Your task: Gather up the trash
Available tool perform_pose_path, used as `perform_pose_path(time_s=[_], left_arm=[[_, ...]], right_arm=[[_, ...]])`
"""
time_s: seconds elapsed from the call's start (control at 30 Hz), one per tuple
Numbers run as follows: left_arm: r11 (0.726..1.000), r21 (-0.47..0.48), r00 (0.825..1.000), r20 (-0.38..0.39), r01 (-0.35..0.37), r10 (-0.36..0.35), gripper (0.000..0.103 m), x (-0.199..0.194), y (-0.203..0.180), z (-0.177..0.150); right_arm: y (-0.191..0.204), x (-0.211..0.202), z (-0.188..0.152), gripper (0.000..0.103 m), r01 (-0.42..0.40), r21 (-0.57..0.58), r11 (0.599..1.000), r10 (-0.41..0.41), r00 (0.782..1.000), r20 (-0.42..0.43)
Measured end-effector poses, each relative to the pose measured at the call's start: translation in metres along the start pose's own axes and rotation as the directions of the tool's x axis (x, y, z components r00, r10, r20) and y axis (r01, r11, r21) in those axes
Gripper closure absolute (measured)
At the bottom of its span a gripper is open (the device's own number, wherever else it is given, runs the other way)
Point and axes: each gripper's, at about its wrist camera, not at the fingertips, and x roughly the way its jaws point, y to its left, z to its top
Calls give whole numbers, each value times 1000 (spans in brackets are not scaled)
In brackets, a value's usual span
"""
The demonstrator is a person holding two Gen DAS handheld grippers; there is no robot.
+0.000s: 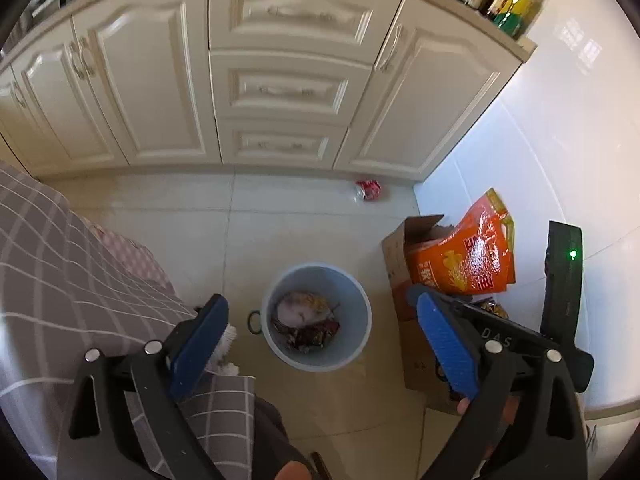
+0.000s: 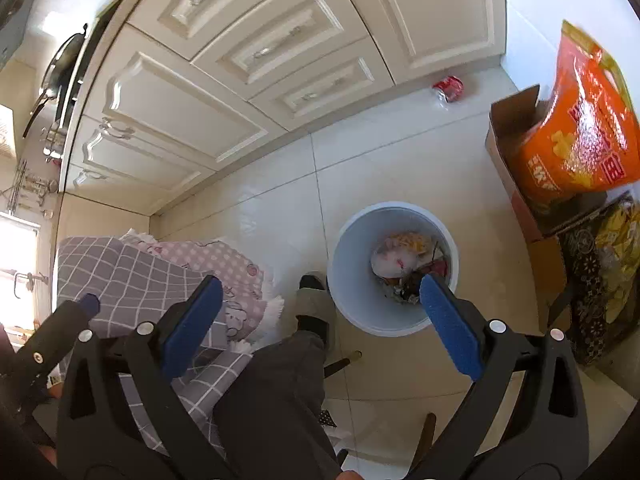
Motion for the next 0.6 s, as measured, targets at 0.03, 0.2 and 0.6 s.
perform_pose_path(time_s=[0.03,0.2,0.6], left_arm=[[1000,5,1000,15,-3,3,9,-7,-1,0],[999,30,995,98,-25,22,7,-51,-1,-1],[993,24,951,290,-116,104,7,-160,31,-24]], right_arm=[[4,-4,0,6,-1,-6,1000,1,1000,7],[29,-33,-1,6,-11,-44,999,14,998,61],[120,-107,-15,6,-51,-203,978,90,979,184]])
